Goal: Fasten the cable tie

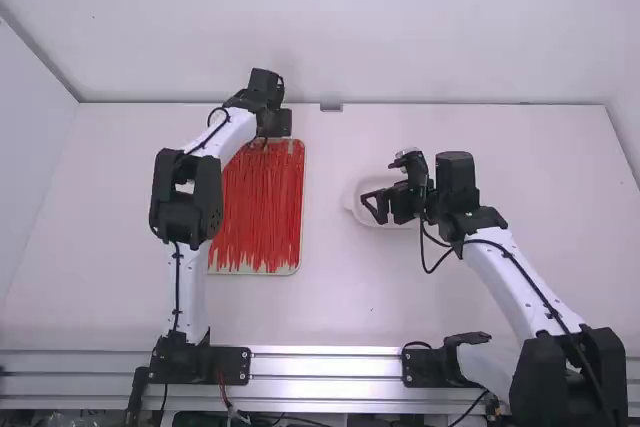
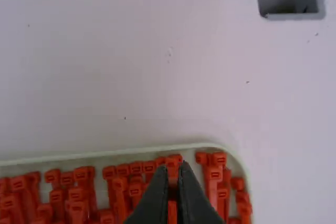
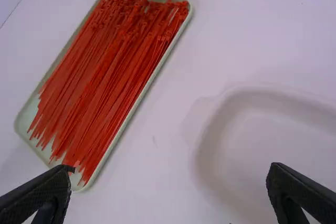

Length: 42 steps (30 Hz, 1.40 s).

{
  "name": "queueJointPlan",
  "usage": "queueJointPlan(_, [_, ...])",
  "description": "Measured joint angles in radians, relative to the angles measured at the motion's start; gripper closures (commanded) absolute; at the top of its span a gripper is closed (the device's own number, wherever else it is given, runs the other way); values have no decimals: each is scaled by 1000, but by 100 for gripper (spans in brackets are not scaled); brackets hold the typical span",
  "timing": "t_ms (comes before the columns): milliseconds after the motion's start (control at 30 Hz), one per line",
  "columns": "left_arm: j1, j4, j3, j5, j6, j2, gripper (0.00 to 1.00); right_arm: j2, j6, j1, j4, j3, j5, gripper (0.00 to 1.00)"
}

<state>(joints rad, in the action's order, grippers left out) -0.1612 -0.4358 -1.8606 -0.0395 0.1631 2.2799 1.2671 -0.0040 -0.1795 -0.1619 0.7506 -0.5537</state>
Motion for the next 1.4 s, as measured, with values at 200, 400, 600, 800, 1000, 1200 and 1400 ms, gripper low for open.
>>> queueJointPlan(200, [0,-109,-129,0,14,0,98,0,1,0,2,0,-1,0])
queueJointPlan(400, [0,-156,-167,0,23,-37,98,0,0,0,28,0,-47,0])
queueJointPlan(600, [0,-182,-167,0,25,-124,98,0,0,0,31,0,-66,0])
queueJointPlan(800, [0,-196,-167,0,24,-225,98,0,0,0,31,0,-68,0])
queueJointPlan(1000, [0,-222,-167,0,24,-309,98,0,1,0,31,0,-68,0])
queueJointPlan(1200, [0,-225,-123,23,24,-417,98,0,0,0,31,0,-68,0])
queueJointPlan(1400, [-1,-131,38,45,21,-551,98,0,0,0,32,0,-74,0])
